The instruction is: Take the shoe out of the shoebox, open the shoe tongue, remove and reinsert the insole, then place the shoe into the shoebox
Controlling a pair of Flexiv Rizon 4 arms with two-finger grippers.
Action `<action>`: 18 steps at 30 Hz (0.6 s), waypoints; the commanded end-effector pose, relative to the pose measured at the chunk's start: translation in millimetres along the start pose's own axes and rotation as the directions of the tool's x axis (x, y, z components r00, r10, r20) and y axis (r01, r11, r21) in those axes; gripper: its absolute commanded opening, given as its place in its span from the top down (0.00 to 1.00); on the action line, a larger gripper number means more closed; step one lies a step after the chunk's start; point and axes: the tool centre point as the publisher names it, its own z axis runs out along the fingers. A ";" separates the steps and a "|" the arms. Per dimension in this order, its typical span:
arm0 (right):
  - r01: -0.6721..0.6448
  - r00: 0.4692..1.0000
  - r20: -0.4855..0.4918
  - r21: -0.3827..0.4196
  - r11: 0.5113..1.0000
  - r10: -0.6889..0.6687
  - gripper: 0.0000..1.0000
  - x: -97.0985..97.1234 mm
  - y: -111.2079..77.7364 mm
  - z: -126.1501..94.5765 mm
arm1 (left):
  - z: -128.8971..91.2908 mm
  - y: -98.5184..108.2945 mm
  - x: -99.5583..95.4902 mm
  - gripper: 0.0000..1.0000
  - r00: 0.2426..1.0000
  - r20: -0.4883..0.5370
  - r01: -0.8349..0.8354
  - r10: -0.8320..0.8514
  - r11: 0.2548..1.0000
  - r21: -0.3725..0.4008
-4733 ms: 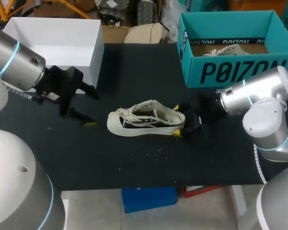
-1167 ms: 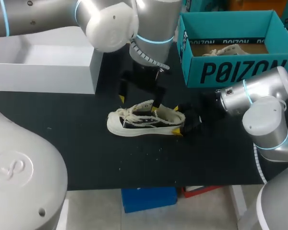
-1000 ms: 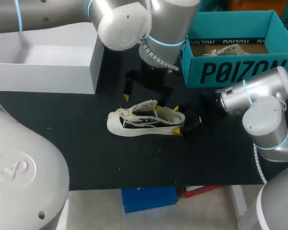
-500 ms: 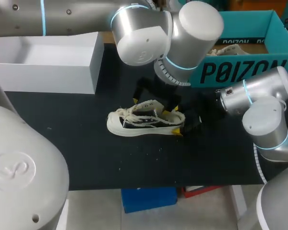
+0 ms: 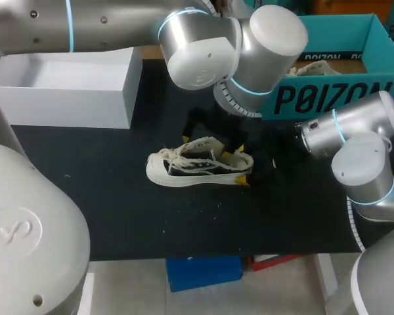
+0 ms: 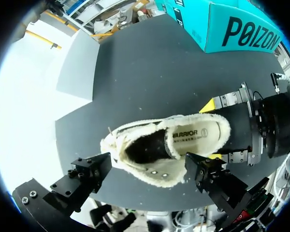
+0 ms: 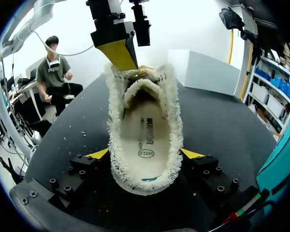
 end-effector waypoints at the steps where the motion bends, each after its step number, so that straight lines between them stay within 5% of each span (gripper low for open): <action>1: -0.001 1.000 0.001 0.001 1.000 0.001 1.00 -1.1 -2.4 2.8 | 8.1 -9.9 22.0 0.00 0.999 0.042 -0.008 0.010 0.999 -0.033; 18: -0.001 1.000 0.001 0.001 1.000 0.001 1.00 -1.1 -2.4 2.8 | 27.2 5.5 25.6 0.00 0.995 0.093 -0.013 0.020 0.996 -0.084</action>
